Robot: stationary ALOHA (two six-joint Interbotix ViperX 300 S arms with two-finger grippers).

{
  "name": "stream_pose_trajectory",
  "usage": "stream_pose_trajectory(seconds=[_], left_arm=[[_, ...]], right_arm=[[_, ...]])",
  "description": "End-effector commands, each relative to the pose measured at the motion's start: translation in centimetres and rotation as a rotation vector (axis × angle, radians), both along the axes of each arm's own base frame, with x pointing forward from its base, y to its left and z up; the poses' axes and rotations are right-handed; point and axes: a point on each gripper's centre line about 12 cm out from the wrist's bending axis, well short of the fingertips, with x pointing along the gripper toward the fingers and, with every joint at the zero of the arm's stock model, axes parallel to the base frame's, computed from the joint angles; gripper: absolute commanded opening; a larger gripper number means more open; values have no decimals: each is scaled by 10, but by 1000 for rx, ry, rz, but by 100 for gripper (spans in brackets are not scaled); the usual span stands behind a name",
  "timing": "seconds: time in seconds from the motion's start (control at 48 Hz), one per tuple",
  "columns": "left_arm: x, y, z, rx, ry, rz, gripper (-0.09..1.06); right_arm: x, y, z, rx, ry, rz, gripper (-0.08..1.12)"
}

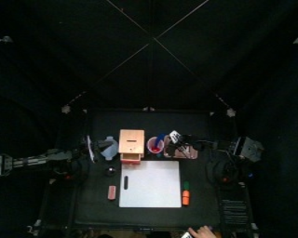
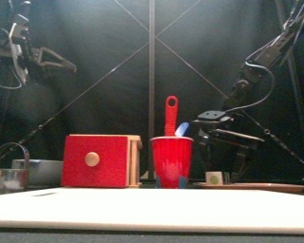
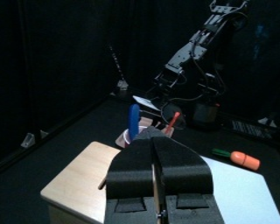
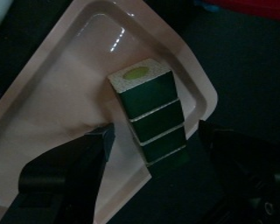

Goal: Place sushi on board then cut the sushi with the knife then place the pieces on the plate
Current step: Place the sushi on the board

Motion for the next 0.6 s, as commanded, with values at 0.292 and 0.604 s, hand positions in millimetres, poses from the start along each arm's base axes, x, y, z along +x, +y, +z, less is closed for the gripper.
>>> stream_pose_trajectory(seconds=[0.292, 0.604], left_arm=[[0, 1, 1, -2, -7, 6, 2], [0, 2, 1, -10, -10, 10, 2]], right_arm=[[2, -2, -1, 34, 28, -31, 78], [-14, 12, 30, 71, -21, -101, 61]])
